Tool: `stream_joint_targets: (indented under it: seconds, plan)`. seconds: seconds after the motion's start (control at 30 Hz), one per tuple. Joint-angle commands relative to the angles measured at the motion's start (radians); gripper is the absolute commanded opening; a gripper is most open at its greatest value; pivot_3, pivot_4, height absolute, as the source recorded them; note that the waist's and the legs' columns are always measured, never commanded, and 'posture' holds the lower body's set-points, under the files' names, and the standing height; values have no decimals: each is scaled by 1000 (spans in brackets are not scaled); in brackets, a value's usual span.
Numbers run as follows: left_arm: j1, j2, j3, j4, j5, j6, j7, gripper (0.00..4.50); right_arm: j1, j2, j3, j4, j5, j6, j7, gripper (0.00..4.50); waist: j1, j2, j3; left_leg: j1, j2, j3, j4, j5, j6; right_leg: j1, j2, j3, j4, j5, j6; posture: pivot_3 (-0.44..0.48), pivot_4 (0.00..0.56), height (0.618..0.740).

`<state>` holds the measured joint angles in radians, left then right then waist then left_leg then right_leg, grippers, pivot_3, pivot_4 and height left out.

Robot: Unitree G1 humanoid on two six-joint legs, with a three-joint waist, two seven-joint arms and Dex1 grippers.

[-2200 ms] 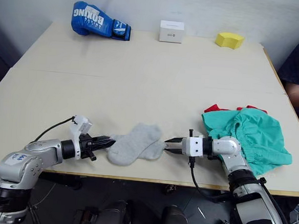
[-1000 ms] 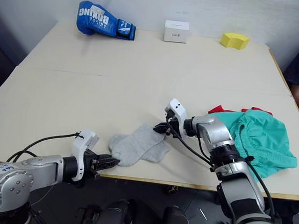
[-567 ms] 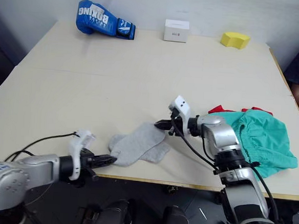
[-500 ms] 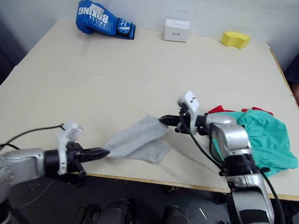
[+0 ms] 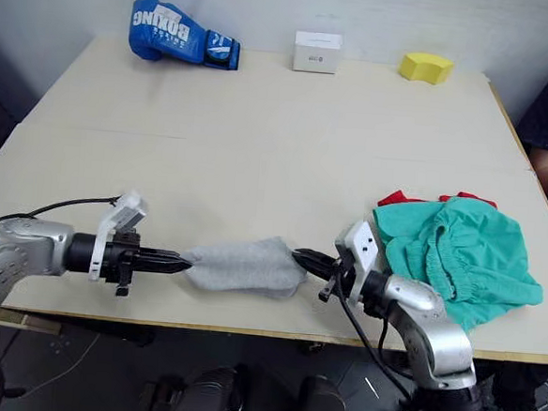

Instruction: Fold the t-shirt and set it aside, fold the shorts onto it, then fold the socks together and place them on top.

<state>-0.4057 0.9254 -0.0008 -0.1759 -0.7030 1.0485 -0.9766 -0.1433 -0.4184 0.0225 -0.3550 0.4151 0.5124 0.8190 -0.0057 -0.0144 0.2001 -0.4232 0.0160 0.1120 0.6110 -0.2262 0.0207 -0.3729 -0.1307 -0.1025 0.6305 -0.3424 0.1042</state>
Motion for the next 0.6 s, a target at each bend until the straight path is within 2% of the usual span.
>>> stream_joint_targets:
  seconds: [0.03, 0.23, 0.43, 0.47, 0.6]
  plan:
    - [-49, -13, -50, 59, 52, -67, -47, 48, 31, 2, 33, -31, -43, -95, -17, 0, -2, 0, 0, 0, 0, 1, 0, 0, 0, -1, 0, 0, 1, 0, 0, 0, 150, 740]
    - [-81, -28, -104, 131, 131, -127, -61, 48, 49, -4, 64, 20, -70, -174, -8, 0, -1, -1, 0, 0, 2, 2, 1, 3, 5, -3, 0, 1, 5, 0, 0, 0, 150, 740]
    - [-73, -52, -72, 130, 129, -114, -50, 48, 49, 3, 69, 61, -46, -181, -5, 0, 2, -1, 0, 0, 2, 2, 2, 3, 6, -3, -1, 2, 6, 0, 0, 0, 150, 740]
    - [-73, -55, -67, 126, 127, -99, -40, 10, 48, -2, 71, 60, -37, -157, -2, 214, 2, -1, 0, 0, 1, 2, 2, 3, 6, -3, -1, 2, 6, 0, 0, 0, 150, 740]
    - [-60, -66, -50, 92, 149, -117, 2, 964, 18, -11, 60, 51, -31, -114, -23, 1292, 0, -1, 0, 0, 2, 2, 2, 3, 6, -3, -1, 6, 6, 0, 0, 0, 150, 740]
